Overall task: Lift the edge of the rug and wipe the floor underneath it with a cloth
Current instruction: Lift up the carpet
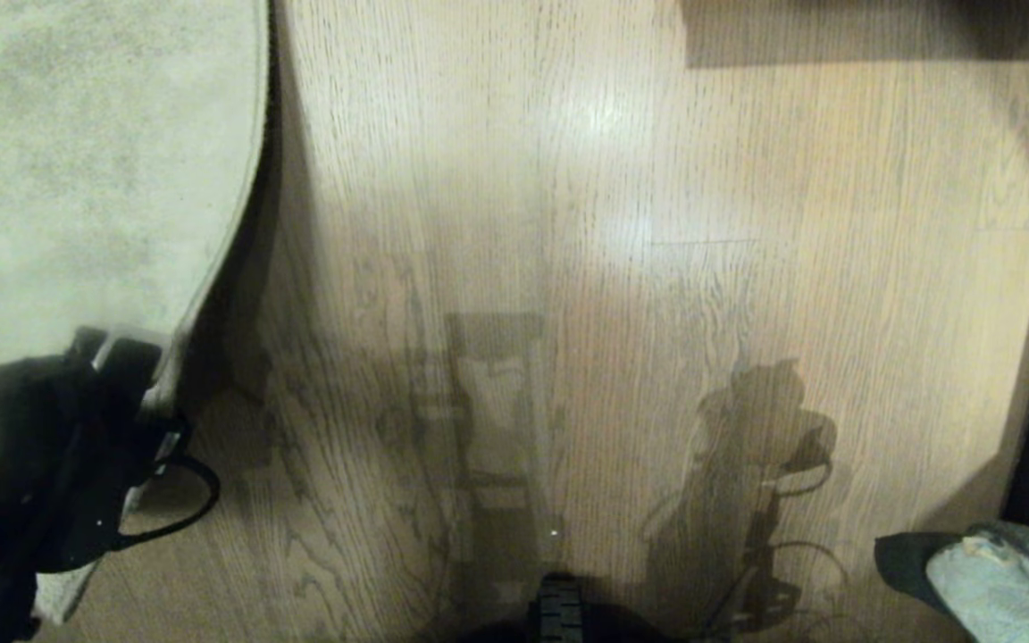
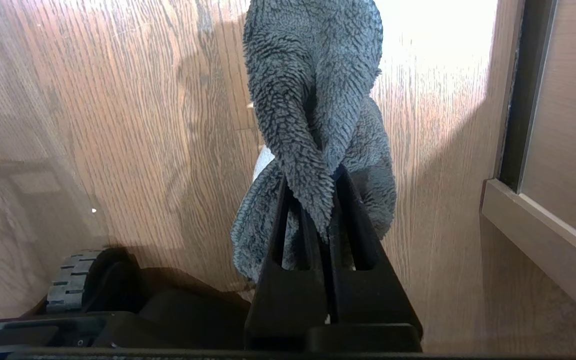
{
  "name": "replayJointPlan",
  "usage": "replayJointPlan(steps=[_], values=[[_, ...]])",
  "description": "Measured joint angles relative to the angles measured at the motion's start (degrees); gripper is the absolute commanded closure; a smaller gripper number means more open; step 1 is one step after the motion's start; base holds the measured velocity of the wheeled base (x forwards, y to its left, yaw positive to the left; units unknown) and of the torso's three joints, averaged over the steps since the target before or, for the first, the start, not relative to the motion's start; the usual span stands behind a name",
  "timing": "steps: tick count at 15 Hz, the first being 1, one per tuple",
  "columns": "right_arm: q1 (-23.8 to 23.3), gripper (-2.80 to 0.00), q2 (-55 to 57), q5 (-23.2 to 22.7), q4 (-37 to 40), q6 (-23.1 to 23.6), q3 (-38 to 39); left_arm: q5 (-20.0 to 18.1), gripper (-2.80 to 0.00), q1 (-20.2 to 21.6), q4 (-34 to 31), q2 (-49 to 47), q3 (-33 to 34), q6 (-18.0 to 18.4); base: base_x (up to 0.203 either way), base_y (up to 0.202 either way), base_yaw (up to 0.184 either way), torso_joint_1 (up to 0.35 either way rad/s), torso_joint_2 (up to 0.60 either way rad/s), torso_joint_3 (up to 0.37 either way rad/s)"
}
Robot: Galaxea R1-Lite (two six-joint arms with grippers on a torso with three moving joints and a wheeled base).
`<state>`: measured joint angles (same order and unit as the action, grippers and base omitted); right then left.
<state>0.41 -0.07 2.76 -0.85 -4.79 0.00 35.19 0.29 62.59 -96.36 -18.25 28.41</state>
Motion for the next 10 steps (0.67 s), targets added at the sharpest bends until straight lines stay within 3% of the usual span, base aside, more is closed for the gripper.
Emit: replayJointPlan(steps=[7,8,10], values=[[0.0,0.0,0.0,-0.01,0.0,0.0,0.0,0.05,-2.8,-0.09,-0.05,3.3,6.96,-0.19,0.0,0.0,0.0,0.0,0.0,0.0],[0.0,0.0,0.0,-0.01,0.0,0.0,0.0,0.05,0.0,-0.13,-0.03,3.7,7.57,-0.17,0.0,0.0,0.0,0.0,0.0,0.0],[0.0,0.0,0.0,-0.01,0.0,0.0,0.0,0.02,0.0,-0.13,-0.03,4.23,8.3,-0.21,0.0,0.0,0.0,0.0,0.0,0.0]])
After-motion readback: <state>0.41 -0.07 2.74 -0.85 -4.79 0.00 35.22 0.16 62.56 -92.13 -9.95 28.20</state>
